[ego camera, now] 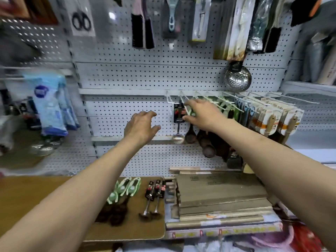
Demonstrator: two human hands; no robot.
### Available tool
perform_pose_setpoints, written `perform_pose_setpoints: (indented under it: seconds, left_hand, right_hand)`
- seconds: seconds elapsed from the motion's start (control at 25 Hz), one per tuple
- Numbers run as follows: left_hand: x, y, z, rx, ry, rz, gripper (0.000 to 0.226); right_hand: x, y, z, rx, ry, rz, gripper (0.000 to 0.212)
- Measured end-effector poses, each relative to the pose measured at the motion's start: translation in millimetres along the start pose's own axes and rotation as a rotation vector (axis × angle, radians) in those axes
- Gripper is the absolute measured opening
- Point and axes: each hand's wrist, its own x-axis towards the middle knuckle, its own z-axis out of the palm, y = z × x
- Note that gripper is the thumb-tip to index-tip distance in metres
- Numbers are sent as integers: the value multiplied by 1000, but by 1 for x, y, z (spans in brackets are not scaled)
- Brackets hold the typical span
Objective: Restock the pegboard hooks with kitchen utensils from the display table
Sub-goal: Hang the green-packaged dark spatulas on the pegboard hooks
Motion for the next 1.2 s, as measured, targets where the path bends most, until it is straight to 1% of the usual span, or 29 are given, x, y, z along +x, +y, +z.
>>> perform_pose_setpoints:
  seconds: [0.12, 0.24, 0.4, 0.52, 0.6, 0.68, 0.84, 0.96, 1.04, 1.12, 1.2]
  left_hand:
    - [-18, -57, -44, 32, 36, 44, 51]
    - [-32, -107, -74, 57, 42, 60, 51]
    - [-38, -159, -85, 56, 25, 76, 51]
    - [-35, -198, -74, 17, 28, 53, 52]
    - [-34, -218, -58, -33, 1, 14, 51]
    - [-33, -240, -38, -68, -61, -25, 50]
    - [-26, -285, 6, -38, -143, -119, 52]
    - [-21, -316, 49, -40, -227, -192, 52]
    - [-17, -337, 88, -54, -292, -260, 51]
    - [-14, -355, 131, -73, -372, -330, 49]
    - [-12, -371, 179, -151, -447, -405, 48]
  right_hand:
    - [2, -69, 0, 38, 39, -8, 61]
    - [5, -128, 13, 75, 56, 0, 60]
    - [14, -185, 31, 101, -2, 8, 60]
    - [25, -212, 52, 101, -44, 5, 58]
    - [34, -223, 70, 122, -73, 11, 56]
    - [45, -230, 94, 140, -111, 20, 56]
    - [76, -232, 159, 155, -215, 43, 57]
    - [96, -230, 223, 195, -330, 68, 58]
    - [109, -226, 277, 259, -435, 81, 57]
    - [117, -220, 332, 317, -549, 128, 57]
    - [119, -212, 389, 358, -650, 202, 56]
